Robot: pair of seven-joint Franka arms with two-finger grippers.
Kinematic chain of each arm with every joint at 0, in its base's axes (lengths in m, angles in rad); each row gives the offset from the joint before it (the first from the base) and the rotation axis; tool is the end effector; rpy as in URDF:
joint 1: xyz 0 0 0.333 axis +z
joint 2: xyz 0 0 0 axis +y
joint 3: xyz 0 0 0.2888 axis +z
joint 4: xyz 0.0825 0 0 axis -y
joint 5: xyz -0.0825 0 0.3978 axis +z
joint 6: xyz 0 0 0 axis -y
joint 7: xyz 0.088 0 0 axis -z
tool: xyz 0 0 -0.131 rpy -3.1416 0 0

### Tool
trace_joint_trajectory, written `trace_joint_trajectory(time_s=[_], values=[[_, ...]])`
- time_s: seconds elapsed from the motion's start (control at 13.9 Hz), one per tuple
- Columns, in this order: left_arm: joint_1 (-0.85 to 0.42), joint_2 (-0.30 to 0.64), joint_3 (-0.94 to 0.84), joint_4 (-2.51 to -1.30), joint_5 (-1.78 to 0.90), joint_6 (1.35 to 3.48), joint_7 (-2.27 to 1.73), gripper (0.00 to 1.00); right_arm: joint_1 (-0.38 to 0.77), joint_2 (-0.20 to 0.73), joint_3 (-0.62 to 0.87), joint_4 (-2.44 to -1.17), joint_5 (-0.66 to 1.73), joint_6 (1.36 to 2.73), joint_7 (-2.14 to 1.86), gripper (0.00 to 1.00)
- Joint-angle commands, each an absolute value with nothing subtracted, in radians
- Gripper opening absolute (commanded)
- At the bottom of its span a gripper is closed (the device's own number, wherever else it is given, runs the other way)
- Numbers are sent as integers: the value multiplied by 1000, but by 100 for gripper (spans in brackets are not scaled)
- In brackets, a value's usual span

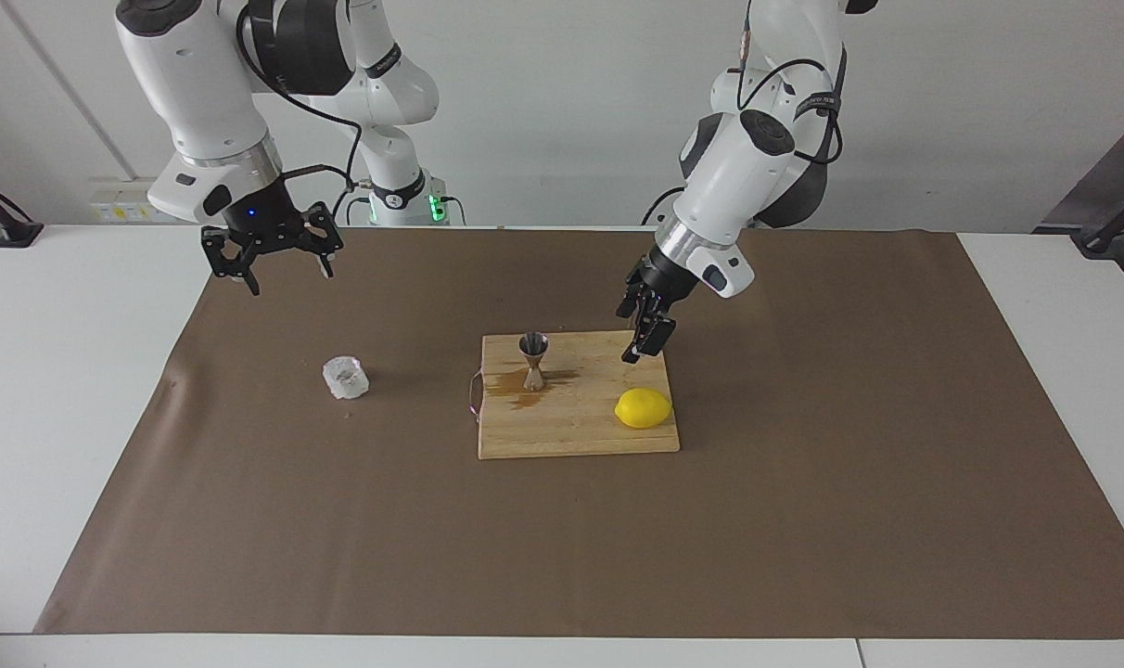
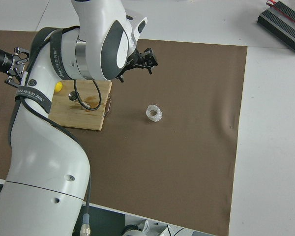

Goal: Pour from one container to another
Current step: 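Lower the metal cup onto the board and open the left gripper, then retract the left gripper while the right gripper reaches the white cup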

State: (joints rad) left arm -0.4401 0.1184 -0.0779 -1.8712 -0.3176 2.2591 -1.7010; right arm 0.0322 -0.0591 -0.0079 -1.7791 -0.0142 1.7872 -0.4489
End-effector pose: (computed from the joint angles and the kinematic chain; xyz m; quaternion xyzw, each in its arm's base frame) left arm 0.5441 -0.3250 0.4232 0.7648 0.6149 -0.0655 0.1805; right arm 0.5674 0.0122 0.5238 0.9713 0.2355 0.0314 0.0137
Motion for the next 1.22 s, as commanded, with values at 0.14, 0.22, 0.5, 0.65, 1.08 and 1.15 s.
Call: trace_joint_trajectory(time_s=[0.14, 0.22, 0.5, 0.65, 1.08, 1.15], values=[[-306, 107, -60, -1861, -269, 2110, -1259, 100, -14, -75, -2, -1877, -8, 1825, -834, 100], [-272, 107, -60, -1861, -241, 2100, -1162, 100, -17, -74, -2, -1893, -8, 1827, -895, 100], [-137, 103, -60, -1864, -174, 2072, -866, 100, -78, -72, 0, -1995, -8, 1904, -1185, 100], [-85, 94, -60, -1862, -135, 2063, -709, 100, -109, -66, -2, -2041, 39, 1952, -1293, 100], [32, 37, -60, -1862, -132, 2056, -185, 100, -166, -23, 0, -2201, 224, 2147, -1603, 100], [49, 22, -60, -1862, -132, 2056, -135, 100, -166, -20, 0, -2223, 245, 2181, -1633, 100]])
